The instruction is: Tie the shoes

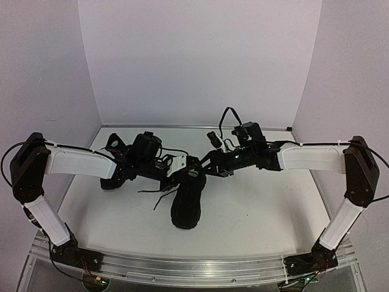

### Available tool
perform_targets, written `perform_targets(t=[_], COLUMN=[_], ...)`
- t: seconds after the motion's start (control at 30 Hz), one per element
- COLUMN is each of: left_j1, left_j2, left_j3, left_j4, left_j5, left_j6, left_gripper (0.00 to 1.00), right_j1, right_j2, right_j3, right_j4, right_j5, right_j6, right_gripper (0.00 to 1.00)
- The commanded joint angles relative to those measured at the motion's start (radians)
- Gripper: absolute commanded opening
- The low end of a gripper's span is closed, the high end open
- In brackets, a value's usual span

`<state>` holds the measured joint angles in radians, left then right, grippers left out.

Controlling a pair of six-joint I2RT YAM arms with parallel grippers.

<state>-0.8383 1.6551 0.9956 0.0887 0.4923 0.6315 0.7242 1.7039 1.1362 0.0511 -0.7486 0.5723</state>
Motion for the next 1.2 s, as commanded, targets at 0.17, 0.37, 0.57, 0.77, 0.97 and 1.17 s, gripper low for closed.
perform_targets(t=[0.17, 0.37, 0.57, 0.77, 0.97, 1.17], left_j1=[-0.004, -0.004, -0.004, -0.004, -0.004, -0.004], left_j2=[0.021, 0.025, 0.028, 0.031, 0.038, 0.043], left_j3=[0.057, 0.061, 0.065, 0.070, 0.074, 0.080], left_j4=[0.048, 0.056, 0.059, 0.059, 0.063, 0.059], left_j5=[-0.014, -0.019, -0.016, -0.017, -0.015, -0.027], left_j6=[0.000, 0.000, -0.002, -0.001, -0.005, -0.010], left_gripper=[0.00, 0.00, 0.00, 0.00, 0.00, 0.02], right_j1=[0.003, 0.006, 0.006, 0.006, 0.008, 0.012], right_j2=[0.061, 0.066, 0.070, 0.083, 0.094, 0.091], right_j3=[-0.003, -0.013, -0.010, -0.005, 0.002, -0.002], right_j4=[0.041, 0.051, 0.071, 0.086, 0.094, 0.094], right_j5=[-0.014, -0.023, -0.034, -0.052, -0.067, -0.057], right_j6=[0.021, 0.029, 0.039, 0.049, 0.056, 0.056], right_gripper=[0.46, 0.44, 0.33, 0.22, 0.15, 0.00])
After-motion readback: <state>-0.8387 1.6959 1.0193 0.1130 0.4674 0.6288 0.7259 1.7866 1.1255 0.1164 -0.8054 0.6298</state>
